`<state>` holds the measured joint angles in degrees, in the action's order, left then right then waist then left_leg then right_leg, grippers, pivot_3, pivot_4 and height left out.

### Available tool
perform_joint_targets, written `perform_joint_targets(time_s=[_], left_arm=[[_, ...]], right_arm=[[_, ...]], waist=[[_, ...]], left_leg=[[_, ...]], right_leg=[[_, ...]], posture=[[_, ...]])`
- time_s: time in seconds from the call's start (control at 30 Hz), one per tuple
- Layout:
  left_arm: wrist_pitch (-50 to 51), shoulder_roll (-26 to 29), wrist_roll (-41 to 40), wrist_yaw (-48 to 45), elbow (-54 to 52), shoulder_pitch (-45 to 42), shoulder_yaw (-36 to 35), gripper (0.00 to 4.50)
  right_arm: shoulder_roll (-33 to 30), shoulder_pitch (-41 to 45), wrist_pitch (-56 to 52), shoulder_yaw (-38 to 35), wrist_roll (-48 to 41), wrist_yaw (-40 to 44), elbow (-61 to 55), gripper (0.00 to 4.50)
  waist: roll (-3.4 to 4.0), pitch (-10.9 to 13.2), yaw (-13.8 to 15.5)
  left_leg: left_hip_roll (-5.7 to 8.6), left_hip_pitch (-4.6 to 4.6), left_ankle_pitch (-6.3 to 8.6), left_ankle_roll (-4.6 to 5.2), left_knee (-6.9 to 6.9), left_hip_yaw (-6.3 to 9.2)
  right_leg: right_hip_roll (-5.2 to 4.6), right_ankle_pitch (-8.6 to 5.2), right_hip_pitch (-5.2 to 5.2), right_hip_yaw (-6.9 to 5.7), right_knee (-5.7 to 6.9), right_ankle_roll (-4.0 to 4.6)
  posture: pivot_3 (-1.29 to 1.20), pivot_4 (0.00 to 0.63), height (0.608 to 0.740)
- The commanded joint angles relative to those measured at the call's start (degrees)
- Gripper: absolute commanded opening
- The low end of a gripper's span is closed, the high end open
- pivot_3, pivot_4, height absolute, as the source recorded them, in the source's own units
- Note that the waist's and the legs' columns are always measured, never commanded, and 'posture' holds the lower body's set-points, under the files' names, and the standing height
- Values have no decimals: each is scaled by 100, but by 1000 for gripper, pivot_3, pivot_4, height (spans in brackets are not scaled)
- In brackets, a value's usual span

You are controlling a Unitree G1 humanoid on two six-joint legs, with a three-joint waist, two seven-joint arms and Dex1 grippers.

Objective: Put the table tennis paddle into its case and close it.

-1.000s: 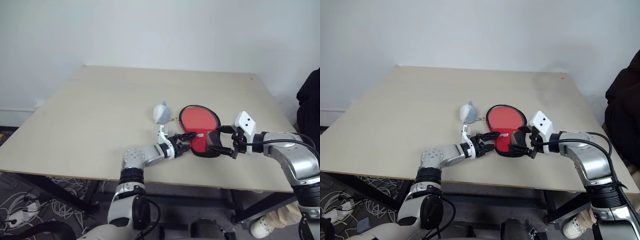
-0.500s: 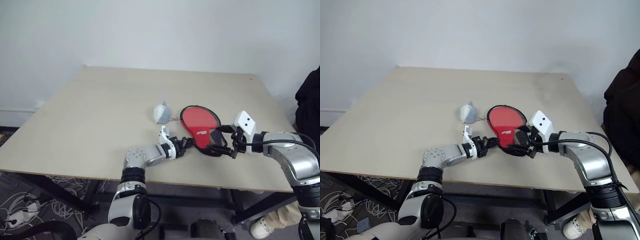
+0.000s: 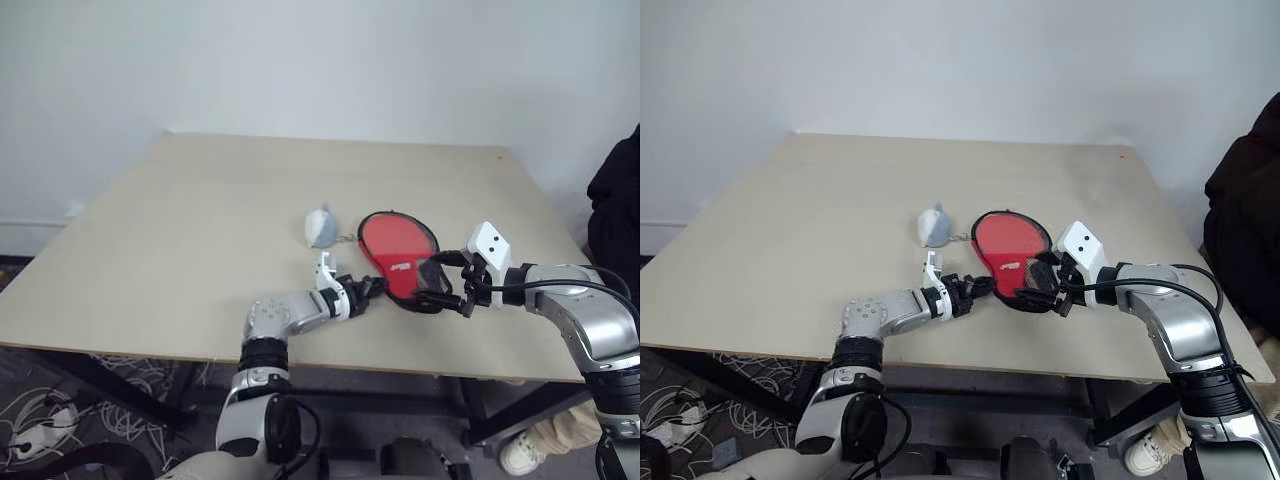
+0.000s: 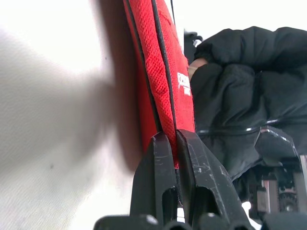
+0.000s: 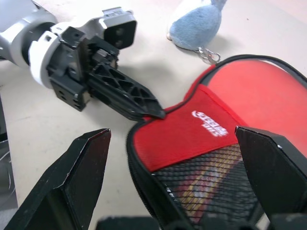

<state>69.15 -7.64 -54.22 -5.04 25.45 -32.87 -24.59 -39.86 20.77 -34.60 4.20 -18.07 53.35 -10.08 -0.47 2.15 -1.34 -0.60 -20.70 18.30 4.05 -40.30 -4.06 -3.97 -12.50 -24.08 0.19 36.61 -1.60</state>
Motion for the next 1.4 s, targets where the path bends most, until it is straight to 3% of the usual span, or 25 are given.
perform_joint_targets(time_s=[0.03,0.23,0.43,0.53,0.63,0.7,0.83,0.97,1.4], left_arm=[[698,145,-447,400,-943,436,-274,20],[1654,309,-1220,1138,-2223,1293,-833,20],[2202,327,-2503,2015,-3369,2285,-1030,20],[1794,617,-3767,2701,-3812,3109,-478,20],[871,1472,-5386,3347,-4296,4009,502,20],[451,2126,-5828,3183,-4591,4485,909,20],[-7,3150,-5878,2498,-4839,4972,1336,20],[-418,3738,-5878,2054,-4918,5156,1625,20],[-1135,4429,-5878,1842,-4708,4826,2093,20]], right_arm=[[-42,60,53,-108,-69,7,-167,4500],[-38,148,85,-90,-41,30,-51,4500],[-19,237,165,-28,1,93,91,4500],[-7,295,211,21,19,117,168,4500],[0,350,261,70,27,143,242,4500],[15,399,299,105,41,172,304,4500],[36,485,351,165,52,206,404,4500],[47,512,386,199,55,219,457,4500],[113,559,353,251,53,138,463,4500]], waist=[[0,0,-1],[-1,-1,-3],[-2,-1,-6],[-3,-2,-4],[-4,-2,1],[-5,-1,27],[6,-2,26],[7,-1,18],[7,0,23]], left_leg=[[-1,-1,0,-1,3,0],[-11,-1,0,-2,11,-9],[-29,5,2,-1,11,-9],[-29,9,3,-4,13,-8],[-31,10,7,-13,21,-10],[-34,6,20,-39,22,2],[-21,6,18,-43,23,2],[-2,7,11,-26,23,-4],[5,4,-12,-36,34,-4]], right_leg=[[1,0,-5,2,0,0],[0,0,-15,17,3,1],[0,0,-16,29,6,2],[-3,0,-18,41,7,2],[-12,0,-28,53,9,4],[-25,4,-34,59,9,19],[-65,1,-32,33,7,42],[-85,3,-29,-5,8,40],[-67,2,-23,-17,6,35]], posture=[[0,0,740],[0,0,740],[0,0,740],[0,0,740],[0,0,740],[0,0,740],[0,0,740],[0,0,740],[0,0,740]])
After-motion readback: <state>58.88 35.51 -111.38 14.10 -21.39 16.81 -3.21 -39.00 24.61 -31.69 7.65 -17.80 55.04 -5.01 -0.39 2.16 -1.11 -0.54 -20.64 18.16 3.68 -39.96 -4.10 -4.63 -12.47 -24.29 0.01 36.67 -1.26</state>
